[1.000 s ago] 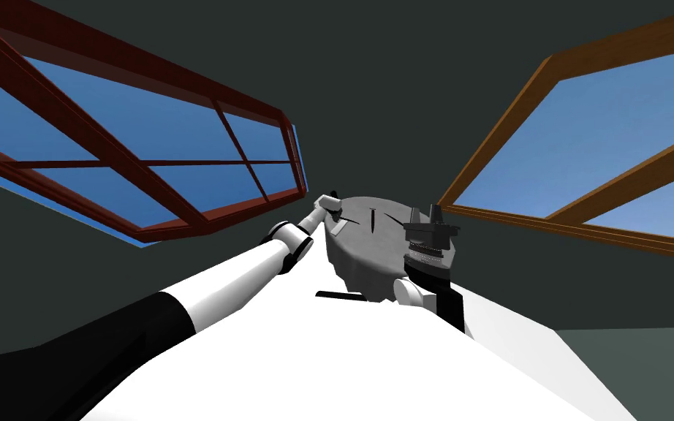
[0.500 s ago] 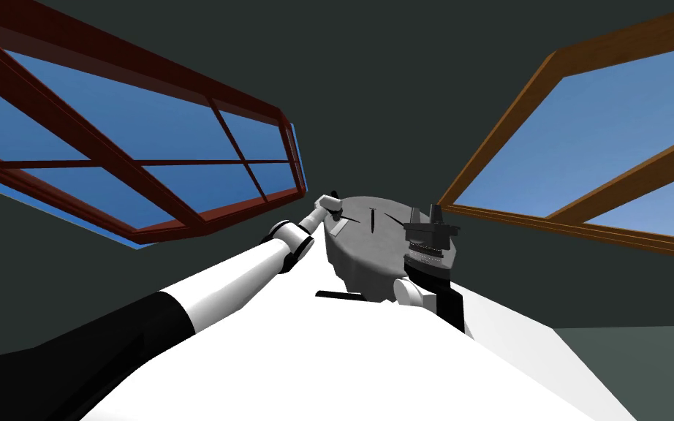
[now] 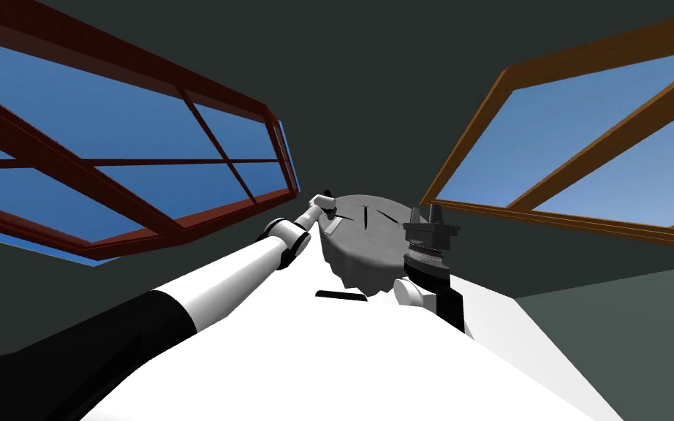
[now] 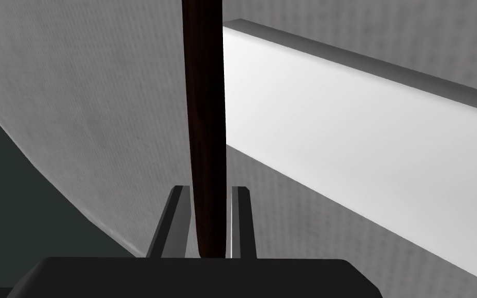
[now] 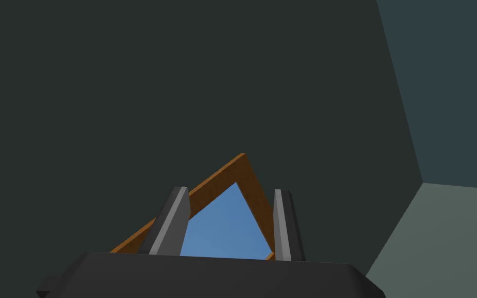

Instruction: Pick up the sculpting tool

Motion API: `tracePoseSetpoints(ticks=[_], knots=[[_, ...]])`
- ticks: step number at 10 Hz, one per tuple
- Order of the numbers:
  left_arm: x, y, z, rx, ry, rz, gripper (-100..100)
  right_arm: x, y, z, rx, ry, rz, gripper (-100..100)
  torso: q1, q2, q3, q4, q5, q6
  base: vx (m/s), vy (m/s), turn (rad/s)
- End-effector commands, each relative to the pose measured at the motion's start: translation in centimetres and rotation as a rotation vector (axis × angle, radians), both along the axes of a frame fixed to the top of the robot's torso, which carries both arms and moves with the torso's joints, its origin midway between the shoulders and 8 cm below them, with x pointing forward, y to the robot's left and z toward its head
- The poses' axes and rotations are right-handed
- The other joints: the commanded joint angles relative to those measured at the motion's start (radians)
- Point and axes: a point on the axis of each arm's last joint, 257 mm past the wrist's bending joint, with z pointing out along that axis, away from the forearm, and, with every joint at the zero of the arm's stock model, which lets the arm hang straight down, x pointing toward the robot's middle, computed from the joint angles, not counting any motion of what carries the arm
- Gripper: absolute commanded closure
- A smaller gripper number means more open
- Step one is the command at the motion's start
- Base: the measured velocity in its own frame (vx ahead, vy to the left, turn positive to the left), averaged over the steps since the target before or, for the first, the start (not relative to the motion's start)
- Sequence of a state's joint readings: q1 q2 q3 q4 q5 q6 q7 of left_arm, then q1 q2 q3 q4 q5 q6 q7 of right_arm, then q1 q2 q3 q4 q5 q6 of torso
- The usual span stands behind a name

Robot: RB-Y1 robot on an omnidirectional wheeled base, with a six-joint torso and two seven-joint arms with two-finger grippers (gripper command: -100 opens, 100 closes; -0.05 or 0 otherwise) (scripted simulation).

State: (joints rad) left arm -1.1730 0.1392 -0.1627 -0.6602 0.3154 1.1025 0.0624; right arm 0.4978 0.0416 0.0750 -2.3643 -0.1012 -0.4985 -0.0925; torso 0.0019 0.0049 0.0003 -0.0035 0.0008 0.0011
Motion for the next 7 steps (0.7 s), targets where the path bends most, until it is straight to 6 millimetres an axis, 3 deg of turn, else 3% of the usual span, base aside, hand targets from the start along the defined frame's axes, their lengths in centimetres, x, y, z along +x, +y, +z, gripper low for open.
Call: tracePoseSetpoints(ticks=[1, 2, 3, 4, 6, 7], knots=[[0.6, 2.9, 0.4, -0.001, -0.001, 0.049, 100, 0.0, 0.0, 0.0, 0.0, 0.0, 0.0, 0, 0.0, 0.0, 0.0, 0.0, 0.0, 0.0, -0.125, 0.016, -0.3], [1.3, 6.4, 0.6, 0.017, -0.008, 0.094, 100, 0.0, 0.0, 0.0, 0.0, 0.0, 0.0, 0, 0.001, 0.001, 0.001, 0.0, 0.0, 0.0, -0.116, 0.017, -0.482], [1.3, 7.0, 0.5, 0.002, -0.002, 0.11, 100, 0.0, 0.0, 0.0, 0.0, 0.0, 0.0, 0, 0.001, 0.0, 0.0, 0.0, 0.0, 0.001, -0.077, 0.018, -0.188], [1.7, 10.7, 0.5, 0.018, -0.001, 0.158, 100, 0.0, 0.0, 0.0, 0.0, 0.0, 0.0, 0, 0.003, -0.002, -0.001, 0.0, 0.0, -0.002, -0.066, 0.001, -0.308], [1.8, 11.1, 0.7, 0.005, -0.002, 0.169, 100, 0.0, 0.0, 0.0, 0.0, 0.0, 0.0, 0, 0.002, -0.004, -0.002, -0.001, 0.0, -0.001, -0.039, 0.003, -0.098], [2.1, 15.0, 0.8, 0.011, -0.002, 0.224, 100, 0.0, 0.0, 0.0, 0.0, 0.0, 0.0, 0, 0.003, -0.006, -0.003, -0.001, 0.0, -0.002, -0.056, -0.009, -0.349]])
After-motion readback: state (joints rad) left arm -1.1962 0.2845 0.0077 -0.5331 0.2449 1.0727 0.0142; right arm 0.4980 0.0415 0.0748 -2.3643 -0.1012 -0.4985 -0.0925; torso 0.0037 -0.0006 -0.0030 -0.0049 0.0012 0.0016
